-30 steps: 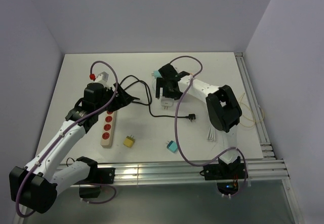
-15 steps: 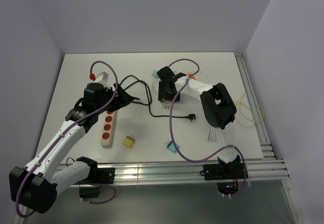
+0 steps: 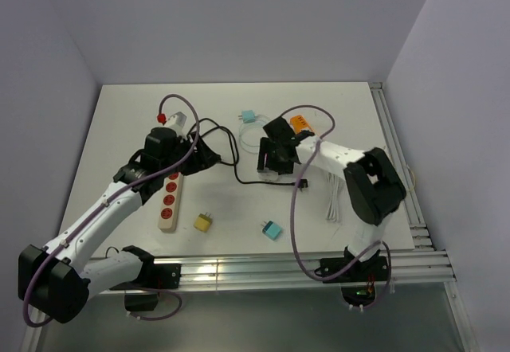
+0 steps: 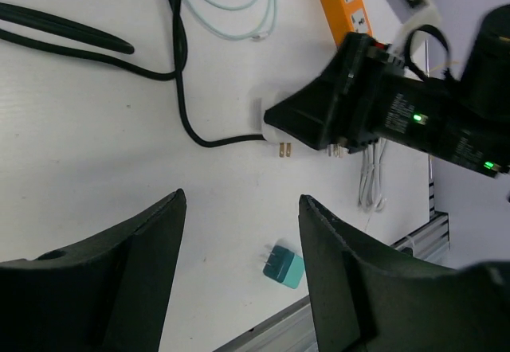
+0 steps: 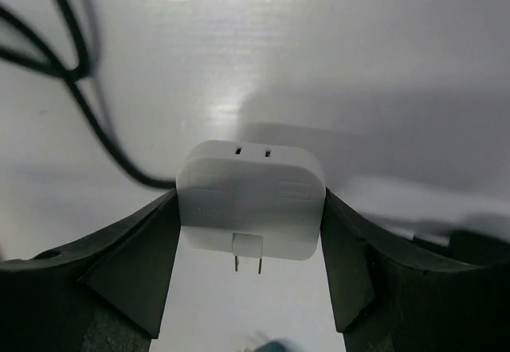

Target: Insert the plug

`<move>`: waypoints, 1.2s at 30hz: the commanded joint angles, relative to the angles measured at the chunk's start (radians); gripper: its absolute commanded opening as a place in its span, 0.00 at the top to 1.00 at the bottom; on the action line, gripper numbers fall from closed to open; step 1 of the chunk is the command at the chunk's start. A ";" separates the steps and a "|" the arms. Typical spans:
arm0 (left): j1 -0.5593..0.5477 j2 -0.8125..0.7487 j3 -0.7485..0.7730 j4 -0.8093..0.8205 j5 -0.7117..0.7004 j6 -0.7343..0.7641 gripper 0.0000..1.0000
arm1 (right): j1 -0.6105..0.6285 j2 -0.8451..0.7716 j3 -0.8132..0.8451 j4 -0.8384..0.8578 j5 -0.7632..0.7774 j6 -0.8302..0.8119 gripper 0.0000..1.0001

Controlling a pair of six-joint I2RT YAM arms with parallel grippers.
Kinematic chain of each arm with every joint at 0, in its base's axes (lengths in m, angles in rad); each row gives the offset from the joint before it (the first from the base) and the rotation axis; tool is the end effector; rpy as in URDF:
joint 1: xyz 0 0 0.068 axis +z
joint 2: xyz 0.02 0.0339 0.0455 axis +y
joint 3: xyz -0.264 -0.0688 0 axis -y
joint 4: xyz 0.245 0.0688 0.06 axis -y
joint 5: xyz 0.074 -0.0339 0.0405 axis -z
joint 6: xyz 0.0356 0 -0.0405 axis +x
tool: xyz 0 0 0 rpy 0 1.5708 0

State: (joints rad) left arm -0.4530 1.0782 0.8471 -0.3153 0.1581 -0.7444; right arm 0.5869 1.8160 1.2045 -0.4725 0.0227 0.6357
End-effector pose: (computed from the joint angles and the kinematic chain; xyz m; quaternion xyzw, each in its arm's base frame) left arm 0.2139 -0.1104 0.2917 -0.0879 0.8654 -0.3322 0.3648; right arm 0.3089 0.2044 0.1812 0.0264 0.9701 0.1293 0.2037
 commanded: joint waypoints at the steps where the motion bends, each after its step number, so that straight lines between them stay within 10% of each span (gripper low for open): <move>1: -0.051 0.015 0.050 0.077 0.000 0.010 0.36 | 0.007 -0.188 -0.077 0.116 -0.072 0.077 0.82; 16: -0.395 -0.003 -0.029 0.427 -0.293 -0.073 0.34 | 0.010 -0.537 -0.200 0.248 -0.101 0.407 0.80; 36: -0.415 0.098 0.037 0.409 -0.358 -0.087 0.50 | 0.087 -0.650 -0.223 0.282 -0.122 0.455 0.74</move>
State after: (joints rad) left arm -0.8654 1.1782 0.8387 0.0586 -0.1757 -0.8330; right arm 0.6594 1.1988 0.9722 -0.2283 -0.0990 1.0882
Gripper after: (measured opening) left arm 0.521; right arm 0.720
